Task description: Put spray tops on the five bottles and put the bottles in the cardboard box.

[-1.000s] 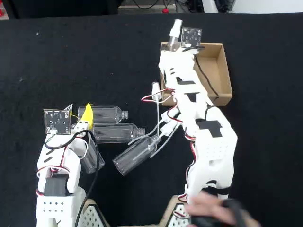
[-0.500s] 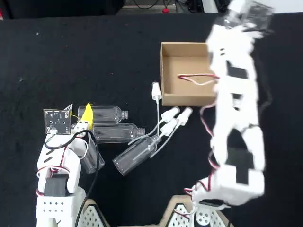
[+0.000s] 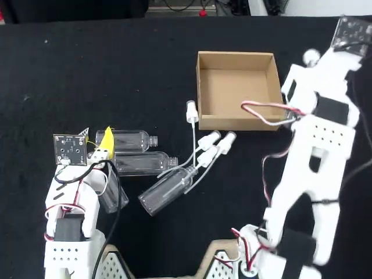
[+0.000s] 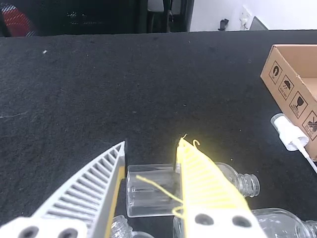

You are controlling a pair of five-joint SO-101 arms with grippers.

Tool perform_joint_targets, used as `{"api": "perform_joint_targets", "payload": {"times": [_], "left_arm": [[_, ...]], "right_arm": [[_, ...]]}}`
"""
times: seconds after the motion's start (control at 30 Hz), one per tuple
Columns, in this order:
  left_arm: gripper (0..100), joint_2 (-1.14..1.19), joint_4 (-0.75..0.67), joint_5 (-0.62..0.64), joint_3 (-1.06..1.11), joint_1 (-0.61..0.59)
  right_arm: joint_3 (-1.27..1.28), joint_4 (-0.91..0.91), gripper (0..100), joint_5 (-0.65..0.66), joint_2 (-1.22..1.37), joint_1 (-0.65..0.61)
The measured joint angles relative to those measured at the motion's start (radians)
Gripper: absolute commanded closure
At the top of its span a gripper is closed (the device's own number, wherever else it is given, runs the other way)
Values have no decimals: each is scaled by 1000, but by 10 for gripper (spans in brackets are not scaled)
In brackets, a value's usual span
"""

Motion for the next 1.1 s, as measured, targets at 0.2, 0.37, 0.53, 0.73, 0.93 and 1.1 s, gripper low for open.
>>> {"api": "perform_joint_targets", "payload": {"times": [0.2,0.37,0.53,0.73,0.93,1.1], "left_arm": [[834,0,0,0,0,0],[834,0,2,0,0,0],[834,0,8,0,0,0],[834,0,8,0,0,0],[834,0,8,0,0,0],[834,0,8,0,0,0]], "right_arm": [[308,-141,806,0,-259,-31],[669,-313,807,0,-537,-49],[962,-414,808,6,-793,-49],[1278,-482,808,187,-1049,-46],[1433,-477,805,292,-1246,61],[1433,-419,805,296,-1361,120]]}}
